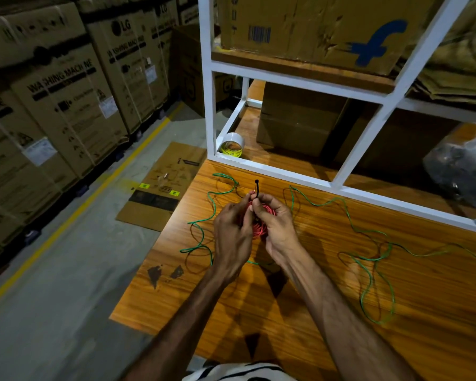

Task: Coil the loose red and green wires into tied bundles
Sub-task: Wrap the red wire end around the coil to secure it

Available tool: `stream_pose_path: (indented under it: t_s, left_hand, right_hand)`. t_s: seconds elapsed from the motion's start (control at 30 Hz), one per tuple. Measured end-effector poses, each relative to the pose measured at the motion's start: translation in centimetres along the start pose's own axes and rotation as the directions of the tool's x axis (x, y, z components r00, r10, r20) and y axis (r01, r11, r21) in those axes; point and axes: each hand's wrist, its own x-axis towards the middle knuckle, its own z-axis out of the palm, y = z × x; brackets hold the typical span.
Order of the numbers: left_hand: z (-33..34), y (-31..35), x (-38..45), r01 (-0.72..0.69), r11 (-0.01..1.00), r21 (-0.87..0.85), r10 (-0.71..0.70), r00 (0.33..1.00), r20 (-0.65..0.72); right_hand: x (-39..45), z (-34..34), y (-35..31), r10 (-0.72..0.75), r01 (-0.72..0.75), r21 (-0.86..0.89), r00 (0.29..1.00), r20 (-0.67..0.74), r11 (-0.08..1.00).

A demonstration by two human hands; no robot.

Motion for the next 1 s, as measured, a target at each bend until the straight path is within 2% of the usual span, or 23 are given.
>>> stream_pose_path:
  t_s: [0.17,0.33,0.6,0.87,1.0]
  left_hand:
    - [-0.2,0.2,0.0,-0.011,1.000,-0.008,0.011,1.000,0.025]
    - [-0.8,0.1,0.5,-0.105,0.993,0.048,0.100,0.990,0.096]
    - [-1.1,0.3,0.8,-0.125,0.988,0.089,0.117,0.989,0.090]
    - [-1.0,0.3,0.7,-0.114,0.990,0.081,0.108,0.991,0.079]
    - [-1.3,0.4,1.1,-0.172,0.975,0.138,0.161,0.983,0.087]
  right_hand:
    - [-0.3,0.0,-0.1,0.075,-0.074,0.128,0.997,-0.008,0.989]
    - [0.0,-0.1,0.0,0.110,-0.105,0.245,0.994,-0.009,0.964]
    - [-0.2,0.2,-0.1,0.076,-0.074,0.197,0.997,-0.004,0.978]
    - [-0.5,0.2,0.1,0.093,-0.079,0.236,0.994,-0.048,0.968]
    - [-0.5,0.3,0.2,0.085,-0.082,0.071,0.996,-0.035,0.994]
